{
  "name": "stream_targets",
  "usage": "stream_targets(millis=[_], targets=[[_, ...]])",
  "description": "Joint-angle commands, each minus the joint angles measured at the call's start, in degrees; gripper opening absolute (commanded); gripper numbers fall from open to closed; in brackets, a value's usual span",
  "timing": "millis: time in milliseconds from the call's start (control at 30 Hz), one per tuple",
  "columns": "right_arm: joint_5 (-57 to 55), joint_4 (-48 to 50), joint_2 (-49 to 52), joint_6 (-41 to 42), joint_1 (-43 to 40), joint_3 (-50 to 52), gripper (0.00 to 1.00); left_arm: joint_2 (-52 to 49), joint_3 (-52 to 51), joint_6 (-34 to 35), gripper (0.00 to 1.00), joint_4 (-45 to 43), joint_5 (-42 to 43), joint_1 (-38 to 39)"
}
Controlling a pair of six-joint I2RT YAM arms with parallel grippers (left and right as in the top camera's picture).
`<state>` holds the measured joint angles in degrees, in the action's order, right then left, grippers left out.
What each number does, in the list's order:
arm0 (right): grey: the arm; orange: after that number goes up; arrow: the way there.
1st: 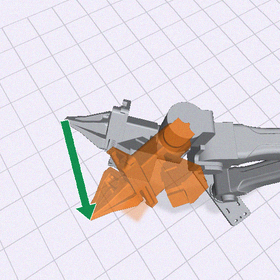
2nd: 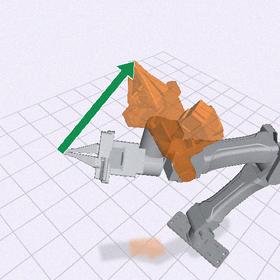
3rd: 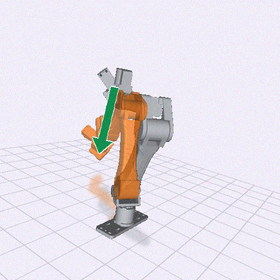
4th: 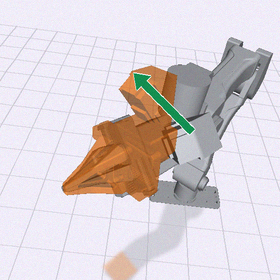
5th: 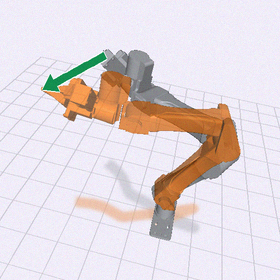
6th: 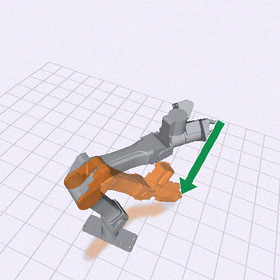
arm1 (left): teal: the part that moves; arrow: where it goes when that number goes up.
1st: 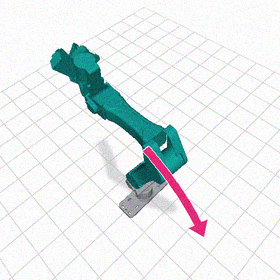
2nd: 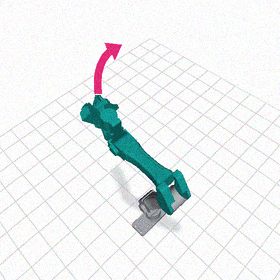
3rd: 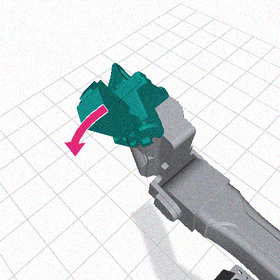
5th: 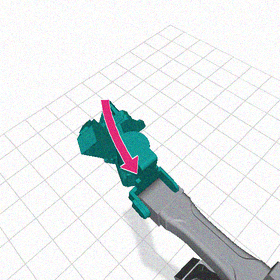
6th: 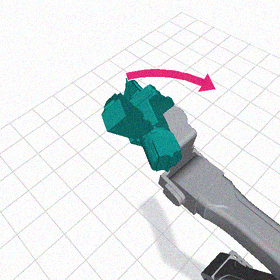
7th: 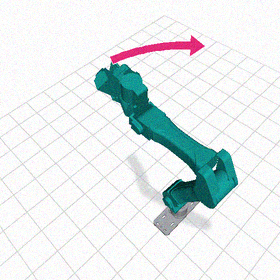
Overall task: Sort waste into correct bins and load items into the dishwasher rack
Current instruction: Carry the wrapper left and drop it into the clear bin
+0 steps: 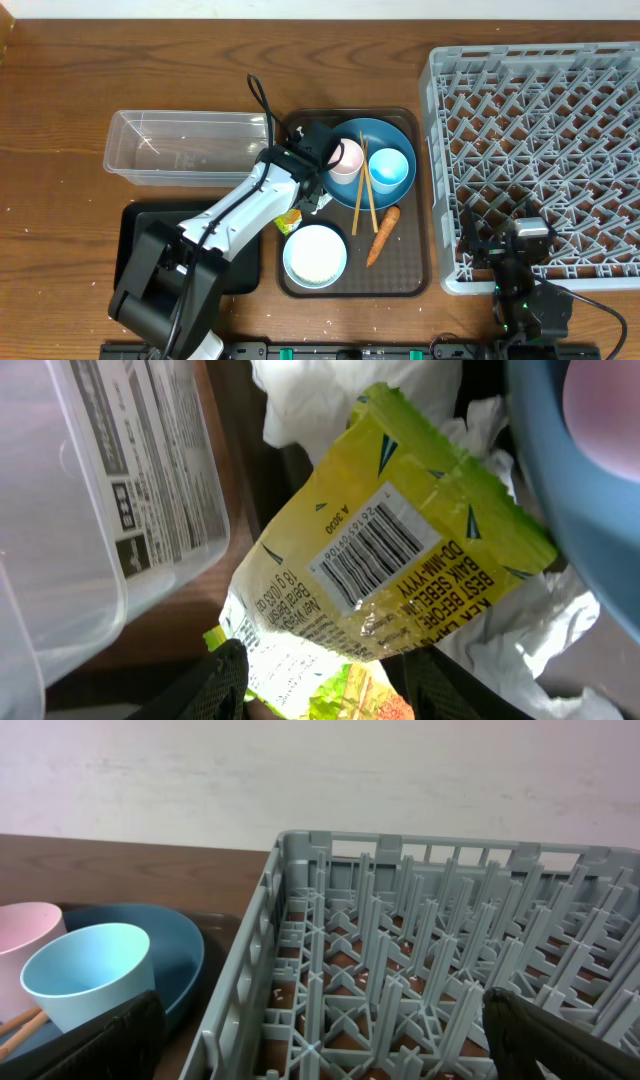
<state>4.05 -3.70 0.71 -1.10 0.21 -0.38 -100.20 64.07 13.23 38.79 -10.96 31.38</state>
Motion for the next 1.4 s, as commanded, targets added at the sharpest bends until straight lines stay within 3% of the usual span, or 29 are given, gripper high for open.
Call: stream_targets(millis=[0, 267, 367, 700, 1367], targets=[[-0.17, -0.22, -0.17, -0.24, -0.35, 0.07, 0.99, -1.33, -0.11, -0.74, 0.53, -0.59, -1.62, -0.13], [-0.17, -0.22, -0.17, -0.24, -0.35, 0.07, 0.99, -4.28, -0.11, -0.74, 0.52, -1.25, -1.75, -0.13], [-0.17, -0.22, -0.17, -0.24, -0.35, 0.09, 0.99, -4.26, -0.11, -0.74, 0.34, -1.22, -1.75, -0.13], [-0.17, -0.22, -0.17, -0.24, -0.35, 0.07, 0.99, -3.41, 0.02, -0.74, 0.06, -0.7, -1.75, -0.13], [-0.17, -0.22, -0.17, -0.24, -0.35, 0.09, 0.99, 15.58, 0.11, -0.5, 0.06, 1.79, -3.61, -0.42]])
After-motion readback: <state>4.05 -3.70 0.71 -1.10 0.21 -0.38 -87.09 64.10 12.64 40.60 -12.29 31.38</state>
